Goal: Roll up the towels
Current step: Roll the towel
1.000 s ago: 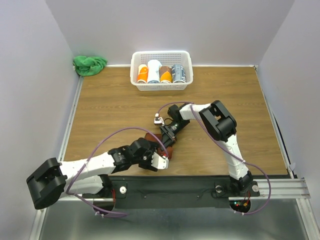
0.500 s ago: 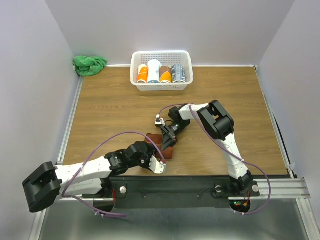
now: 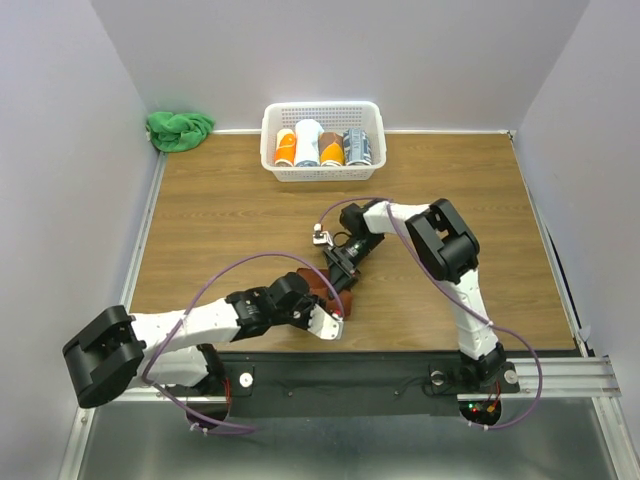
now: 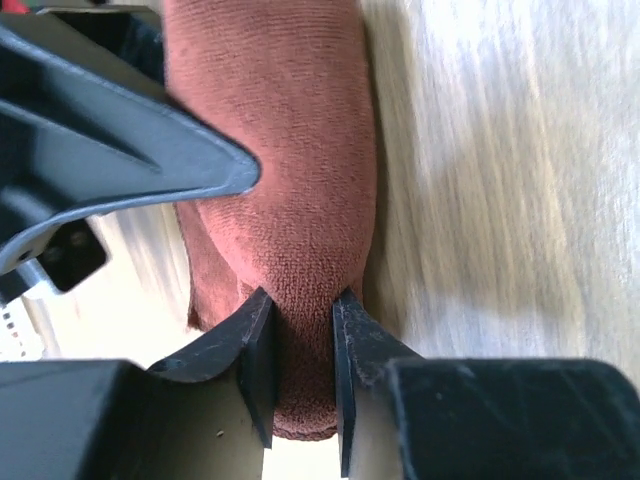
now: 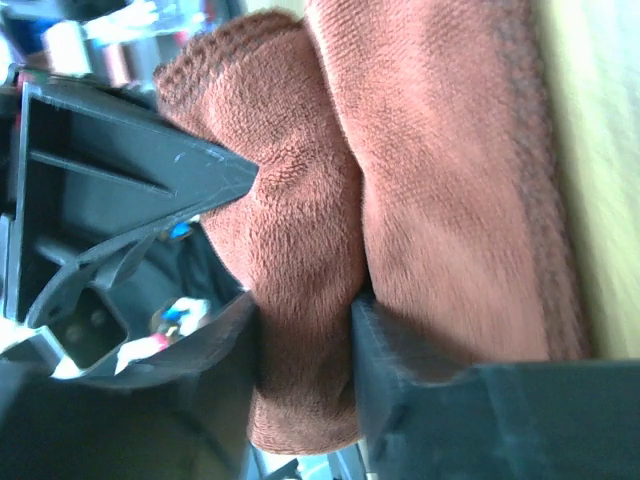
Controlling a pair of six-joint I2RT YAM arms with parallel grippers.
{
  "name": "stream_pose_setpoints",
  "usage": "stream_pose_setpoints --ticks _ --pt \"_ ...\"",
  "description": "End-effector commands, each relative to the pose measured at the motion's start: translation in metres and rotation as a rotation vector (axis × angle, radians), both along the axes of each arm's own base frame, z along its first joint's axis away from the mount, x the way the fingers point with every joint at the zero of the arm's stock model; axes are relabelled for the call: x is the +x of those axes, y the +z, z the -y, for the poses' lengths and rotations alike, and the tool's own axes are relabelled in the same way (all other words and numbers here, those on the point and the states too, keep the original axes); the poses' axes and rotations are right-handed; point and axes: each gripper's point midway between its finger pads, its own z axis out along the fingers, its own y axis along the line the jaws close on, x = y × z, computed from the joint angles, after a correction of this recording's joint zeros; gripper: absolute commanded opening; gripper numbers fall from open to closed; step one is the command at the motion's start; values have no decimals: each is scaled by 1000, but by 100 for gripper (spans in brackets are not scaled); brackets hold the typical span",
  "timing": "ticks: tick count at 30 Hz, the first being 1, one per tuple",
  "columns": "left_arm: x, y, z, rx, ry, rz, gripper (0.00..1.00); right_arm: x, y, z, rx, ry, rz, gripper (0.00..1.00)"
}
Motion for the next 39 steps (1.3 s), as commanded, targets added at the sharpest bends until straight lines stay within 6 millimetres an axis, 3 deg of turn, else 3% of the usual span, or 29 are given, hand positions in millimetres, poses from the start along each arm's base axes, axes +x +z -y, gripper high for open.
stream_pose_setpoints --ticks 1,4,9,13,14,15,16,17,22,31,34,35,39 --pt "-38 -16 -4 51 -56 -226 6 40 8 16 -29 -33 232 48" --pt "-42 -15 -2 58 -52 -288 5 61 21 26 -52 -74 314 54" --pt "-42 -11 2 72 -39 -392 4 102 74 46 -13 -227 386 75" --pt "-45 -17 1 107 -29 -507 3 119 103 70 -6 -306 459 76" --pt "-45 -18 1 112 -25 -528 3 118 116 75 1 -316 505 76" --pt "-43 -17 0 113 -16 -547 3 119 111 80 -19 -318 510 76" --pt "-40 -18 0 115 -3 -583 3 117 124 85 -13 -322 565 76" --pt "-38 -17 -1 115 8 -601 3 113 121 91 -45 -321 588 76" --pt "-27 -16 1 126 45 -735 3 86 148 102 -14 -332 656 75" --pt "-2 -26 3 145 111 -1023 4 56 147 130 -95 -309 849 71" --pt "10 -28 0 146 129 -1061 5 53 143 121 -115 -268 935 71" --pt "9 -37 -4 176 137 -1091 6 56 140 122 -154 -260 979 71" --pt "17 -54 -16 248 155 -1114 7 52 134 95 -165 -183 1118 72"
